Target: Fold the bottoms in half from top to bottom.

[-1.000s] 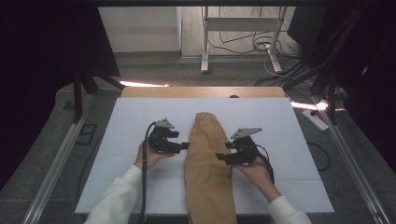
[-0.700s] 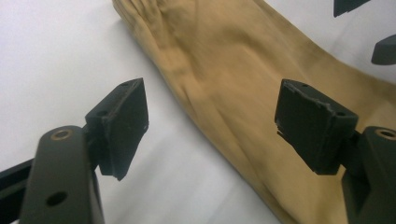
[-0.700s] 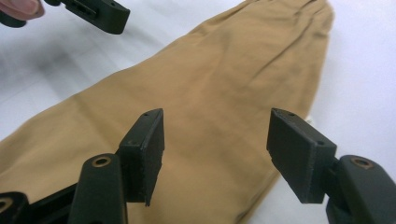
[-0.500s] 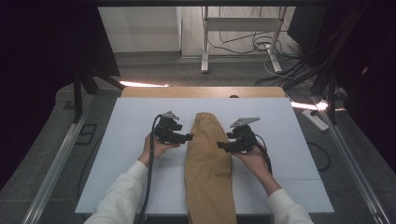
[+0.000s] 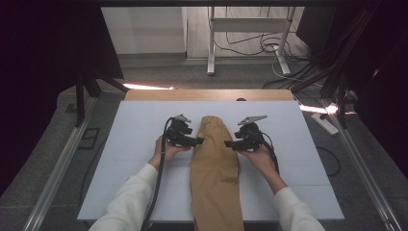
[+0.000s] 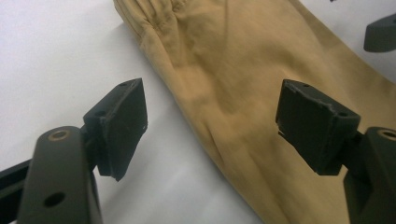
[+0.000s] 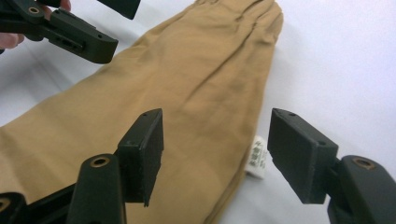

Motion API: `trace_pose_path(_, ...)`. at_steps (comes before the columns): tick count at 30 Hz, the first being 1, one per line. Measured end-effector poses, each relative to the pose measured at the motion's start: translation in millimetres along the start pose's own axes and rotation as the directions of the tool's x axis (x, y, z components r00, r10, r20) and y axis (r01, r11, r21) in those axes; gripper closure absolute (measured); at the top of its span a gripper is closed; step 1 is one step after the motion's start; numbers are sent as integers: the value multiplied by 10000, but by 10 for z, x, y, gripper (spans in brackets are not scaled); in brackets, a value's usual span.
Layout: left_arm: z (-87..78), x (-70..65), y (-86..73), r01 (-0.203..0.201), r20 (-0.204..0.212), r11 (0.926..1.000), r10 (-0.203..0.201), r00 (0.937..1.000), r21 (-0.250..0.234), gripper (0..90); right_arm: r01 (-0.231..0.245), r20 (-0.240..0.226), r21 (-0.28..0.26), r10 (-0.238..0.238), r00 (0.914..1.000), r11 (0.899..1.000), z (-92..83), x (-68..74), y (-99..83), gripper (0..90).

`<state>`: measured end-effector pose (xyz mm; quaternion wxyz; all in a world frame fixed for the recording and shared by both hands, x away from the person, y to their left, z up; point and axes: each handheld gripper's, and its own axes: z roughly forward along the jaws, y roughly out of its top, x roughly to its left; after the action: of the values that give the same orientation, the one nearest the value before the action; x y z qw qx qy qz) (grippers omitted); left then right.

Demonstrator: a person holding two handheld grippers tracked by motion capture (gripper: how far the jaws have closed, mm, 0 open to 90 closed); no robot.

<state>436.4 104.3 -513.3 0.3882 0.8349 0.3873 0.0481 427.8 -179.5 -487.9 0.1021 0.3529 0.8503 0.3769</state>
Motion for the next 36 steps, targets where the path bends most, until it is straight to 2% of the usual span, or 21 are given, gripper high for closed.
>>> trace_pose_path(4, 39, 26, 28, 52, -101, 10000, -52, 9999, -68, 246, -193, 43, -162, 194, 9998, 9997, 63, -77, 54, 364)
trace_pose_path(9, 68, 36, 41, 70, -127, 9999, -71, 9999, -91, 246, -193, 50, -79, 194, 9998, 9998, 154, -112, 108, 364)
trace_pose_path(17, 143, 64, 11, 199, -174, 9996, -195, 9997, 201, 236, -4, 362, 337, -9, 9993, 9994, 302, -159, 62, 360)
trace_pose_path(21, 161, 74, -1, 174, -323, 9995, -165, 9993, 280, 233, -168, 332, 326, 157, 9993, 9993, 334, -207, 36, 351)
trace_pose_path(27, 204, 85, -29, 233, -310, 9987, -220, 9993, 447, 232, 67, 339, 837, -96, 9994, 9965, 438, -186, -4, 347)
trace_pose_path(36, 237, 74, -47, 167, -302, 9980, -149, 9994, 602, 235, 237, 233, 885, -259, 9994, 9958, 447, -160, -14, 343)
